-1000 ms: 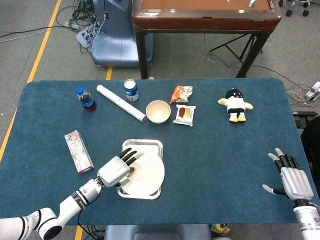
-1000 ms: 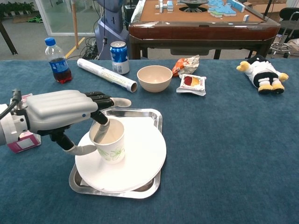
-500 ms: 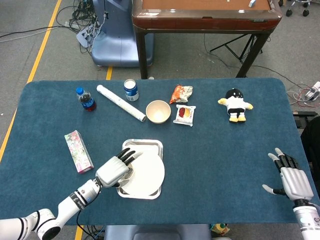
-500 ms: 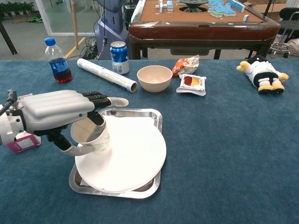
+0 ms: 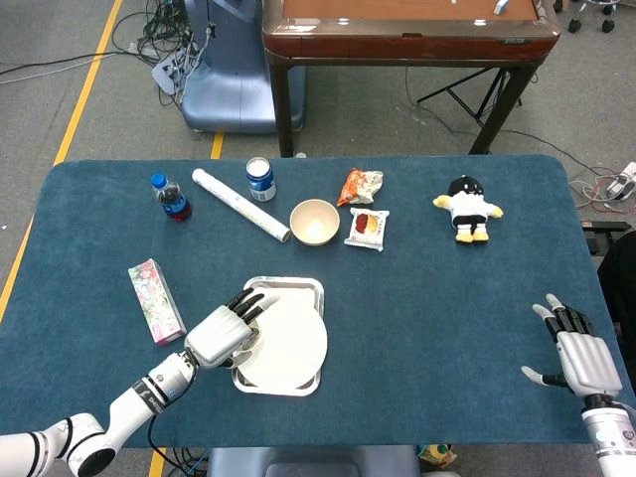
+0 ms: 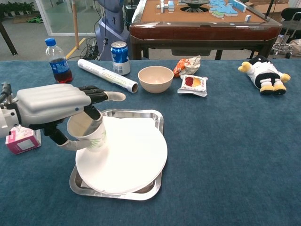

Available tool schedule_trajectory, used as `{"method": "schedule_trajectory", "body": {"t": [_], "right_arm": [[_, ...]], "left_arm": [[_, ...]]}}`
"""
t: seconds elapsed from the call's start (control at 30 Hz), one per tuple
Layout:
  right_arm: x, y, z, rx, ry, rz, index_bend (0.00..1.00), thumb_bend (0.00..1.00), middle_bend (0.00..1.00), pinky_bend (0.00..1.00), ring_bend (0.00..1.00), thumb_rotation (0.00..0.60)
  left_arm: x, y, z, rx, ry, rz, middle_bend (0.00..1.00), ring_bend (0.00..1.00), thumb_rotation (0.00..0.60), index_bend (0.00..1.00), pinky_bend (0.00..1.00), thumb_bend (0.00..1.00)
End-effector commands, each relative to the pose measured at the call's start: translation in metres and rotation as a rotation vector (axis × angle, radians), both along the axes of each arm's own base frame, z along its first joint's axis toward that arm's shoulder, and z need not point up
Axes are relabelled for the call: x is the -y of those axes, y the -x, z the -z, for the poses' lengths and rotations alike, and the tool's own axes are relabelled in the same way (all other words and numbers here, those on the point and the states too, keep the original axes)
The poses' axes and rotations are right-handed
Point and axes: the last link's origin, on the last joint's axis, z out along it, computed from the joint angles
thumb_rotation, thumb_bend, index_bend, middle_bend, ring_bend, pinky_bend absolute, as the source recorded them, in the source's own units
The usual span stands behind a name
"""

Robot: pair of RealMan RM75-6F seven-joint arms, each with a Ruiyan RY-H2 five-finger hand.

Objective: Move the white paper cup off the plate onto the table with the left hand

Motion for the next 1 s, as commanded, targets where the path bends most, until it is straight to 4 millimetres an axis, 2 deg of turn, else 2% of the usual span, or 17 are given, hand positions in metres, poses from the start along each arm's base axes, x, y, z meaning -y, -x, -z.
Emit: {"method": "schedule_trajectory", "body": {"t": [0.03,0.37,0.83,1.0], "right_arm": [[0.001,0.001,0.0,0.0,-0.005,0.003,0.0,0.21,0.0,0.0,0.0,0.6],[0.003,0.002,0.001,0.003,-0.017,0.006,0.0,0.21,0.0,0.0,0.0,0.6],[0.007,0.003,0.0,-0.001,0.012,0.028,0.0,0.21,0.0,0.0,0.0,0.6],[0.01,0.004,0.004,-0.004,0.004,0.038,0.0,0.21,0.0,0.0,0.0,0.6]], "left_arm": [[-0.001,-0.001,-0.01,-0.014,-0.027,0.0,0.0,0.0,0.6,0.64,0.0,0.32],[-0.016,-0.006,-0.025,-0.073,-0.087,0.013,0.0,0.0,0.6,0.64,0.0,0.32],[-0.057,0.012,-0.032,-0.15,-0.118,0.011,0.0,0.0,0.6,0.63,0.0,0.32],[-0.063,0.021,-0.031,-0.147,-0.109,-0.008,0.0,0.0,0.6,0.63,0.0,0.32]]}}
